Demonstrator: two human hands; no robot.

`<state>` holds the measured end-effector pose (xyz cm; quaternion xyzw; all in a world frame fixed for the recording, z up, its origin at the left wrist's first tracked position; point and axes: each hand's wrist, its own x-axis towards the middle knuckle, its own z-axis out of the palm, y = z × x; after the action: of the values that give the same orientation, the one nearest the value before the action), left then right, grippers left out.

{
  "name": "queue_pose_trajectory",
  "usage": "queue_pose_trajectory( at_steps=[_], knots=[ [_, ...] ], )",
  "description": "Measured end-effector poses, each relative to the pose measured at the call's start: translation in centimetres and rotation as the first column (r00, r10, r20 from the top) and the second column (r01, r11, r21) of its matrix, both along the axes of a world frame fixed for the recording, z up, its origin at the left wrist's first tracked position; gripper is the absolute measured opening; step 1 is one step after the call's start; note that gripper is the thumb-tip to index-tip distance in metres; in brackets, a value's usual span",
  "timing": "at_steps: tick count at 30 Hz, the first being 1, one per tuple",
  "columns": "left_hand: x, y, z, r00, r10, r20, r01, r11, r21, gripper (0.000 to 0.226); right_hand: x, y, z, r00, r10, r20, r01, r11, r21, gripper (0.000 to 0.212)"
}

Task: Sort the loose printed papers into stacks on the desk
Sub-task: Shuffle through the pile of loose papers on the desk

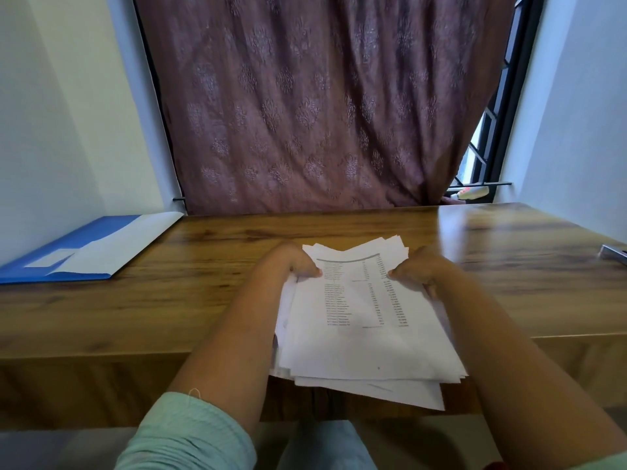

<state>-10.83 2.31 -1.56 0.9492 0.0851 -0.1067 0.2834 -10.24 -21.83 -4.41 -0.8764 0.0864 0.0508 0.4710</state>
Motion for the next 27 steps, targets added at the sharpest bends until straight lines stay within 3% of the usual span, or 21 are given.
queue_pose_trajectory(
  at_steps=[2,4,9,10,12,14,16,17,19,21,23,25,27],
  knots=[
    [0.1,0.6,-0.1,0.998,0.022,-0.052,-0.033,0.977,-0.210,0.057,-0.5,1.1,0.2,1.000,-0.005,0.030,0.009,0.994,-0.109,0.043],
    [-0.2,1.0,-0.4,0.995,0.042,-0.088,-0.073,0.923,-0.377,0.045,-0.4,1.8,0.4,0.998,0.034,0.046,-0.026,0.988,-0.152,0.043],
    [-0.7,1.4,-0.5,0.991,0.119,-0.052,-0.129,0.841,-0.526,0.034,0.1,1.4,0.1,0.996,0.051,0.071,-0.036,0.979,-0.200,0.038],
    [-0.8,1.6,-0.5,0.992,0.114,-0.052,-0.124,0.815,-0.566,0.033,0.0,1.1,-0.1,0.996,0.033,0.084,-0.017,0.983,-0.185,0.048],
    [-1.1,2.0,-0.1,0.992,0.128,0.015,-0.085,0.736,-0.672,0.037,0.3,0.3,-0.4,0.994,0.033,0.101,-0.003,0.957,-0.289,0.087],
    [-1.0,2.3,0.3,0.959,0.194,0.207,0.033,0.648,-0.761,0.056,0.0,-0.2,-0.3,0.992,0.033,0.121,0.001,0.961,-0.278,0.109],
    [-1.3,2.2,1.4,0.884,0.250,0.395,0.194,0.572,-0.797,0.066,-0.7,-0.4,0.3,0.995,0.039,0.089,-0.051,0.990,0.132,0.106],
    [-1.8,2.1,2.1,0.844,0.259,0.470,0.277,0.539,-0.795,0.067,-0.9,-0.6,0.7,0.989,0.114,0.093,-0.140,0.921,0.364,0.099],
    [-2.5,1.9,3.9,0.750,0.251,0.612,0.414,0.544,-0.730,0.071,-1.0,-0.9,1.7,0.952,0.205,0.227,-0.300,0.771,0.562,0.067],
    [-2.9,1.6,5.7,0.606,0.216,0.766,0.496,0.650,-0.576,0.078,-0.7,-0.5,3.2,0.917,0.110,0.383,-0.317,0.783,0.535,0.044],
    [-3.3,0.9,7.5,0.420,0.195,0.886,0.516,0.752,-0.410,0.079,-0.5,0.2,5.5,0.822,-0.045,0.568,-0.242,0.875,0.420,0.035],
    [-3.4,0.0,9.4,0.236,0.227,0.945,0.514,0.796,-0.320,0.082,-0.8,0.8,8.0,0.636,-0.143,0.758,-0.162,0.936,0.312,0.034],
    [-3.6,-1.0,11.0,0.124,0.289,0.949,0.506,0.804,-0.311,0.076,-1.1,1.2,9.8,0.438,-0.185,0.880,-0.107,0.961,0.255,0.039]
  ],
)
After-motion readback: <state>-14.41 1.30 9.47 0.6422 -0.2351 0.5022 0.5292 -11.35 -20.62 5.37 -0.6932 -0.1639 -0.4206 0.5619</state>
